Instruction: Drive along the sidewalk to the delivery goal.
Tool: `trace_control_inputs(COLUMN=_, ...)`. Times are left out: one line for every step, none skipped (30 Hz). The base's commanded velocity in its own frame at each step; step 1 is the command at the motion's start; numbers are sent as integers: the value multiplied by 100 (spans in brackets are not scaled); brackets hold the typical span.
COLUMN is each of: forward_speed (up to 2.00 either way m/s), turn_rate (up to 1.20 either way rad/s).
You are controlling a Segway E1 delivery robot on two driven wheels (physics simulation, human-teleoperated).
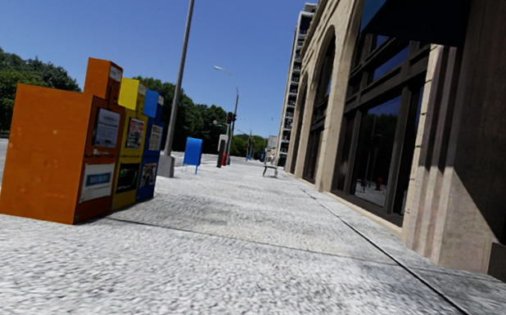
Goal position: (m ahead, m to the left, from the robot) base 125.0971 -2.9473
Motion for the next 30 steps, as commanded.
trace_control_inputs(forward_speed=200, turn_rate=0)
trace_control_inputs(forward_speed=200, turn_rate=0)
trace_control_inputs(forward_speed=200, turn_rate=0)
trace_control_inputs(forward_speed=200, turn_rate=0)
trace_control_inputs(forward_speed=200, turn_rate=0)
trace_control_inputs(forward_speed=200, turn_rate=0)
trace_control_inputs(forward_speed=200, turn_rate=0)
trace_control_inputs(forward_speed=200, turn_rate=0)
trace_control_inputs(forward_speed=200, turn_rate=0)
trace_control_inputs(forward_speed=200, turn_rate=0)
trace_control_inputs(forward_speed=200, turn_rate=0)
trace_control_inputs(forward_speed=200, turn_rate=0)
trace_control_inputs(forward_speed=200, turn_rate=0)
trace_control_inputs(forward_speed=200, turn_rate=0)
trace_control_inputs(forward_speed=200, turn_rate=0)
trace_control_inputs(forward_speed=200, turn_rate=0)
trace_control_inputs(forward_speed=200, turn_rate=0)
trace_control_inputs(forward_speed=200, turn_rate=0)
trace_control_inputs(forward_speed=200, turn_rate=0)
trace_control_inputs(forward_speed=200, turn_rate=0)
trace_control_inputs(forward_speed=200, turn_rate=0)
trace_control_inputs(forward_speed=200, turn_rate=0)
trace_control_inputs(forward_speed=200, turn_rate=0)
trace_control_inputs(forward_speed=200, turn_rate=0)
trace_control_inputs(forward_speed=200, turn_rate=0)
trace_control_inputs(forward_speed=200, turn_rate=0)
trace_control_inputs(forward_speed=200, turn_rate=0)
trace_control_inputs(forward_speed=200, turn_rate=0)
trace_control_inputs(forward_speed=200, turn_rate=0)
trace_control_inputs(forward_speed=200, turn_rate=0)
